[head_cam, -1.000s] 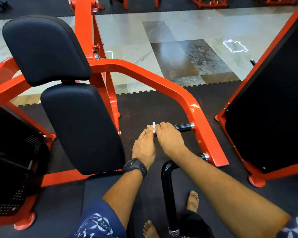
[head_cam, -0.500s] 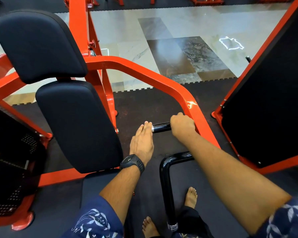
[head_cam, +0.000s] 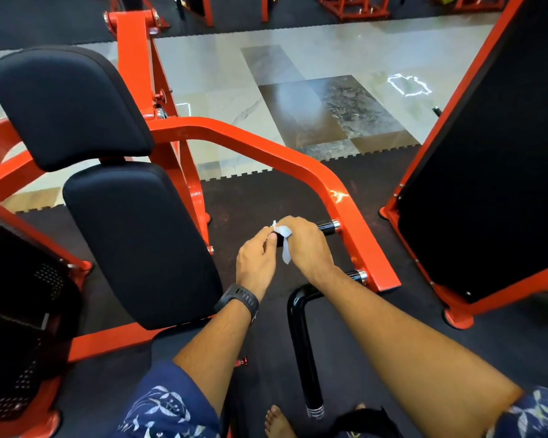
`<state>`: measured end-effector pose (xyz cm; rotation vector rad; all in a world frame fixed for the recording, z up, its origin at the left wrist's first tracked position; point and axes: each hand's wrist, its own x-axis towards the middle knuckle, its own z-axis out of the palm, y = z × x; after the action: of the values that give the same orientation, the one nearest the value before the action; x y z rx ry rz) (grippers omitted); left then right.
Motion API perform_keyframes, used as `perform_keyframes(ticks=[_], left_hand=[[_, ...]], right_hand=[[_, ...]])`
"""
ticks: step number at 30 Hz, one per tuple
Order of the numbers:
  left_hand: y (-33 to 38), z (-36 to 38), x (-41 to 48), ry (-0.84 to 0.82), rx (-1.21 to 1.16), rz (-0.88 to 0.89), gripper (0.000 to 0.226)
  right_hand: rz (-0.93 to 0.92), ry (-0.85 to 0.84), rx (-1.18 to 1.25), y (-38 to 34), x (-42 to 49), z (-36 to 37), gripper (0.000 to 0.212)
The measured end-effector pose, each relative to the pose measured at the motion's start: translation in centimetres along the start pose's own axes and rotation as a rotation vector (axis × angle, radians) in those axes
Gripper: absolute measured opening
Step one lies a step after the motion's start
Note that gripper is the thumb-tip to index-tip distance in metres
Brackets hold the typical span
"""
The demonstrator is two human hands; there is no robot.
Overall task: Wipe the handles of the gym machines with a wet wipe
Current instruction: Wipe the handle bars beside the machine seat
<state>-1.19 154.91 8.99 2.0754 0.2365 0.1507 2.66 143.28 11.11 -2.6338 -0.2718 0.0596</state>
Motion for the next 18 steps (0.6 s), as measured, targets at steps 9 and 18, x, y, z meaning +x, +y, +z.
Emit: perform_keyframes(ticks=[9, 18], left_hand=[[7.3, 2.6, 0.5, -0.041, -0.374, 0.052, 0.031], [20.6, 12.4, -5.4, -0.350, -0.517, 0.181, 0.015]], right_hand=[[0.073, 0.309, 0.587, 1.7, -2.6, -6.8, 0.007], [0.181, 0.628, 0.794, 10.9, -12.2, -19.0, 0.023]])
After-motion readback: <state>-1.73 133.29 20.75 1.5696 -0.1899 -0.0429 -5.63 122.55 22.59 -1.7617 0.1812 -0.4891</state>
